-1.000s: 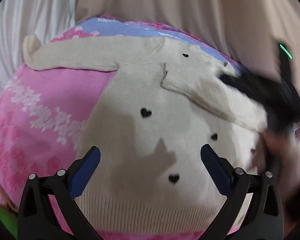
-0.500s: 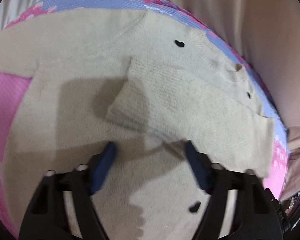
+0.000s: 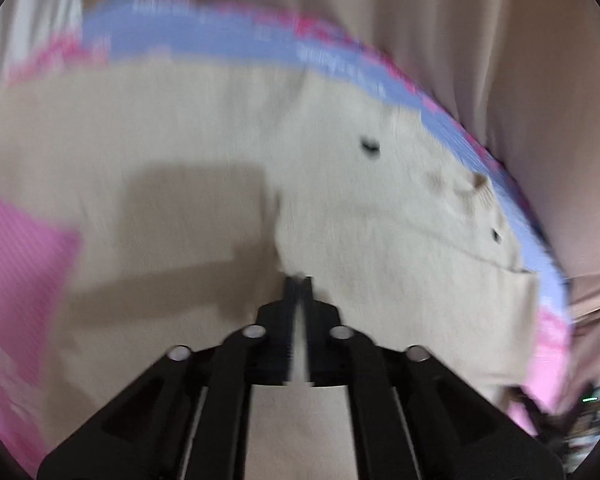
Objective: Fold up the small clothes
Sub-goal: 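Grasp the other sleeve cuff with the left tool, then lift the held sleeve with the left tool, fold it across the body, release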
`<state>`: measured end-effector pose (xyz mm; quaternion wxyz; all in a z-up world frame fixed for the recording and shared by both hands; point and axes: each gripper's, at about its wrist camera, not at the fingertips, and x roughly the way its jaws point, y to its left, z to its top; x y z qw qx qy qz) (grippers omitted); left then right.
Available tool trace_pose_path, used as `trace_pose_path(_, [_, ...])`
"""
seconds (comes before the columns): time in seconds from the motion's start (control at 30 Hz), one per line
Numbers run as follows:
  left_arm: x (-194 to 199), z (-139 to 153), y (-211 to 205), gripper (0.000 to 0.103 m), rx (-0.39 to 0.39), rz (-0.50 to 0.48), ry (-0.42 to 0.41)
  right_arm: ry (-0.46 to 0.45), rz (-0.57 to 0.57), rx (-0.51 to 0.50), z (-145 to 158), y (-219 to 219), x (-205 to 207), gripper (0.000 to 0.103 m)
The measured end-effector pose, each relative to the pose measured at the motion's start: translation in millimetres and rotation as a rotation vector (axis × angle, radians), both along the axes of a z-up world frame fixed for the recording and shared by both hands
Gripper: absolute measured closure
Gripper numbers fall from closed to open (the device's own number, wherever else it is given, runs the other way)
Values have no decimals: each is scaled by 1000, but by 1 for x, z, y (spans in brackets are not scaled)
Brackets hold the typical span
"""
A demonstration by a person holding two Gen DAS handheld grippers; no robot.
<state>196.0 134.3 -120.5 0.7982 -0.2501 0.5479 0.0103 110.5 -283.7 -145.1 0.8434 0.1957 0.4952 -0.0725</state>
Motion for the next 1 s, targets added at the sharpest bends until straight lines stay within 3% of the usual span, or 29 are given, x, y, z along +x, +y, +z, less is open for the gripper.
trace_pose_path(0.1, [-9,-6,-4,44,-99,49,-24,-22,-18,6,3,3,-13,70])
trace_pose_path(0.17, [-1,-4,-18,40,-61,51,-23,-46,-27,14,9,7,-25,64])
trace_pose_path(0.23, [13,-4,-28,53,-20,32,-24,-67,-26,13,16,11,-34,58])
trace_pose_path(0.27, [19,-6,-32,79,16,20,-4,-74,-19,12,20,15,-35,57])
trace_pose_path(0.3, [21,-7,-29,89,34,26,21,-78,-10,7,23,18,-37,56])
trace_pose_path(0.37, [19,-4,-16,86,-71,82,40,-82,13,-10,29,23,-42,55])
trace_pose_path(0.43, [9,3,-1,77,-138,129,26,-88,34,-28,32,29,-47,55])
trace_pose_path(0.5, [-5,5,8,33,-137,181,25,-91,44,-24,33,33,-51,54])
trace_pose_path(0.57, [-12,-1,8,22,-151,204,49,-84,52,-17,31,38,-49,53])
trace_pose_path(0.63, [-6,-13,1,22,-152,204,79,-67,61,-25,27,42,-45,53])
trace_pose_path(0.67, [-2,-11,0,24,-128,204,63,-61,64,-28,26,44,-44,53])
trace_pose_path(0.77, [26,-3,-11,93,-65,122,59,-67,64,-33,29,44,-42,53])
trace_pose_path(0.83, [34,17,0,93,-109,144,-12,-77,60,-39,33,42,-43,52])
trace_pose_path(0.9, [38,44,15,95,-145,135,-134,-78,55,-44,34,39,-44,51])
trace_pose_path(1.0, [43,58,27,95,-71,128,-187,-51,52,-55,26,35,-40,51])
